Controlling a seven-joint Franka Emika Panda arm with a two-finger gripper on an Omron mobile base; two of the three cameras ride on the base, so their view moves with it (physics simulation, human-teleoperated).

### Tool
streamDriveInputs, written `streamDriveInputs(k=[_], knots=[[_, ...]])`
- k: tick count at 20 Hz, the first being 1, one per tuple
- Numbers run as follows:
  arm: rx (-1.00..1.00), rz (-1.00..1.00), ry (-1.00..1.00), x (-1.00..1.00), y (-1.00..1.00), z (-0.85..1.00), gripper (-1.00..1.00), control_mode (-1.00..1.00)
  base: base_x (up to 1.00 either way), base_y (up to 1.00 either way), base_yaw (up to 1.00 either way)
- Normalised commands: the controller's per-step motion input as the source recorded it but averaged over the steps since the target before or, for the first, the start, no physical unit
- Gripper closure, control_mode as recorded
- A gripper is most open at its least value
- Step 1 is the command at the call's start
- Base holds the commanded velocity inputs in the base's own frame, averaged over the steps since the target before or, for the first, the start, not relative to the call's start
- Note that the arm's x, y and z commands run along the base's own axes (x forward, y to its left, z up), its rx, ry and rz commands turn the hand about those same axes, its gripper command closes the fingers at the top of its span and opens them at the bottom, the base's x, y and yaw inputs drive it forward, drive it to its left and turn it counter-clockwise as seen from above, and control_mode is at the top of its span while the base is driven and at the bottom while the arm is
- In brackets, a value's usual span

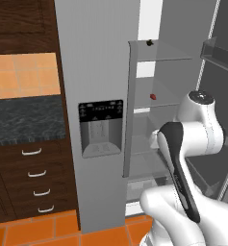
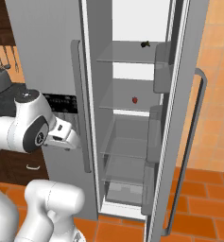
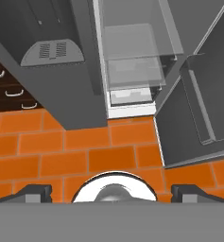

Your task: Take the strawberry from the fridge and place it on top of the pancake, located on the dining counter.

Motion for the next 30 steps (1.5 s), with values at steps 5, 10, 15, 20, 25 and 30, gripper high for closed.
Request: streamDriveInputs(k=[5, 10, 15, 20, 25, 30], knots=[[0.00, 0.00, 0.00, 0.00, 0.00, 0.00, -1.00, 1.00, -0.07, -0.03, -0.30], [0.00, 0.00, 0.00, 0.00, 0.00, 0.00, -1.00, 1.00, -0.04, -0.08, -0.31], [0.00, 0.00, 0.00, 0.00, 0.00, 0.00, -1.00, 1.00, 0.41, -0.08, -0.09], [0.00, 0.00, 0.00, 0.00, 0.00, 0.00, -1.00, 1.00, 0.41, -0.12, 0.06], [0.00, 0.00, 0.00, 0.00, 0.00, 0.00, -1.00, 1.00, 0.58, -0.21, 0.13], [0.00, 0.00, 0.00, 0.00, 0.00, 0.00, -1.00, 1.00, 0.49, -0.17, 0.13]])
